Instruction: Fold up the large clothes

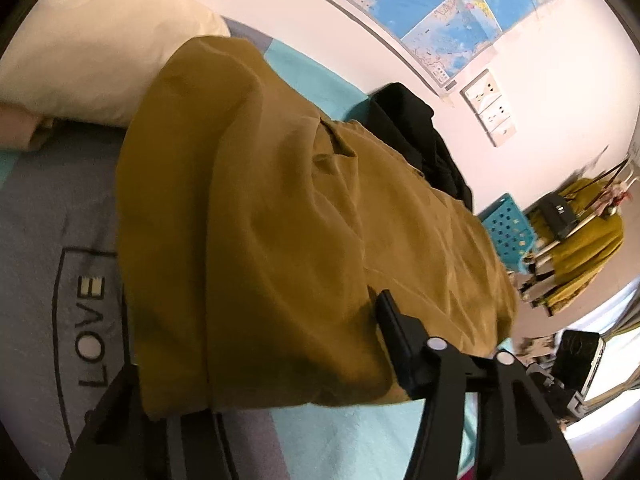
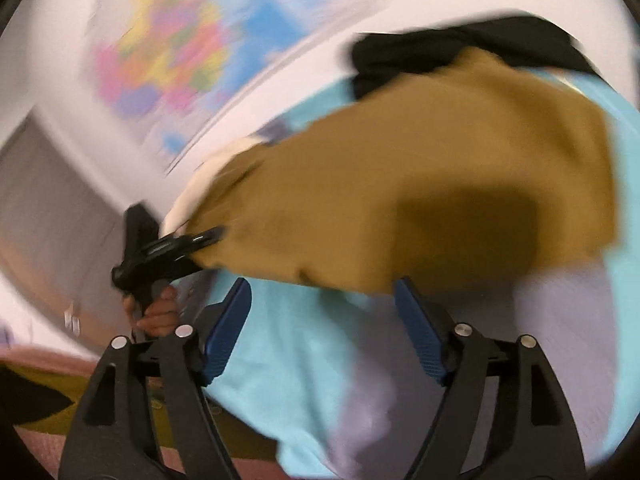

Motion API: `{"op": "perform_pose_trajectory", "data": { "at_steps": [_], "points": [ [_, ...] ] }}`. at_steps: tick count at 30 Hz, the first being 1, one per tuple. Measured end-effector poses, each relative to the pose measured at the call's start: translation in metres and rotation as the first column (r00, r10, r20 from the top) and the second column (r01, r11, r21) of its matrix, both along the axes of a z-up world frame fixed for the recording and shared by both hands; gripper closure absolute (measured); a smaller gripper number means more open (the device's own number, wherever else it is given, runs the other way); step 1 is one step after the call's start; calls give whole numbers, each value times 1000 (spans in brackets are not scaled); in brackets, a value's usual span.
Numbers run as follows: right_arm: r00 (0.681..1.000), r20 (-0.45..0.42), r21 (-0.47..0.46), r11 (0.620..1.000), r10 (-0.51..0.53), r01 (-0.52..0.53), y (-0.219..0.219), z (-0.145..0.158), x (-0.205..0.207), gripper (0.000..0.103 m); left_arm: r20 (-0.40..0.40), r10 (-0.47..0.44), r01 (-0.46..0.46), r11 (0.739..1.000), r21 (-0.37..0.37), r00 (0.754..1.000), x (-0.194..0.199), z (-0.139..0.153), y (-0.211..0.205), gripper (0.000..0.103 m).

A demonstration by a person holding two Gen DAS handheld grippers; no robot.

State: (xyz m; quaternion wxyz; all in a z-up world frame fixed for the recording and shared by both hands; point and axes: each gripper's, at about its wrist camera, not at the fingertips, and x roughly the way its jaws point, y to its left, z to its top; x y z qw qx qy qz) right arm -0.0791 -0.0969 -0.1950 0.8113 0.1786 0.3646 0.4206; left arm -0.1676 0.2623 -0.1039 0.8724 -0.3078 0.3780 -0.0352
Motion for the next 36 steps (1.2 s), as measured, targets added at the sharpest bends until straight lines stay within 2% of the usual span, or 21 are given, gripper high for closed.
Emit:
{"op": "perform_pose_trajectory", "data": {
  "at_steps": [3,4,5,7,9,11,13,15,17,19,22,25,28,30,33,36],
  "points": [
    [990,-96,49,993,-100,105,-26,-18,9,26,-3,-8,8,999,47,1000,9,3,-11,23],
    [985,-106,45,989,-135,140,-30,-21,12,30,-8,-14,15,996,83,1000,13,5,-18,19],
    [984,-94,50,986,-154,159,-31,-21,14,29,-11,-11,12,994,111,1000,16,5,-22,18],
    [978,-76,30,980,-196,199,-27,-19,19,28,-22,2,2,989,147,1000,21,6,-27,17],
    [974,-52,14,975,-222,223,-18,-16,28,25,-32,6,-2,990,143,999,27,5,-25,17],
    [966,-44,33,966,-255,257,-12,-14,36,18,-36,11,-7,993,118,999,32,5,-20,17],
    [956,-45,56,955,-290,293,-6,-11,41,16,-47,30,-27,998,65,998,39,5,-11,18],
    [942,-36,92,938,-333,335,-3,-9,42,16,-39,49,-49,999,2,998,42,4,-1,17],
    [936,-14,120,929,-351,351,-2,-6,39,16,-41,49,-50,999,-14,998,45,3,2,17],
    [936,-2,162,924,-352,348,-7,-4,36,16,-45,51,-51,999,-2,998,47,4,1,18],
    [941,-96,99,938,-324,333,-13,-12,34,16,-55,42,-39,998,57,998,47,6,-5,26],
    [953,-122,85,953,-279,290,-10,-15,28,16,-55,40,-35,996,78,998,47,7,-7,26],
    [954,-93,62,955,-285,291,3,-14,37,16,-59,44,-39,996,81,997,52,7,-9,20],
    [947,-86,89,945,-308,315,12,-12,52,14,-68,42,-35,995,93,997,55,8,-14,15],
    [938,-71,141,927,-340,347,20,-8,67,14,-75,45,-36,992,123,996,57,8,-19,13],
    [922,-46,125,913,-385,388,35,-6,72,12,-71,69,-60,990,126,995,59,7,-21,11]
  ]
}}
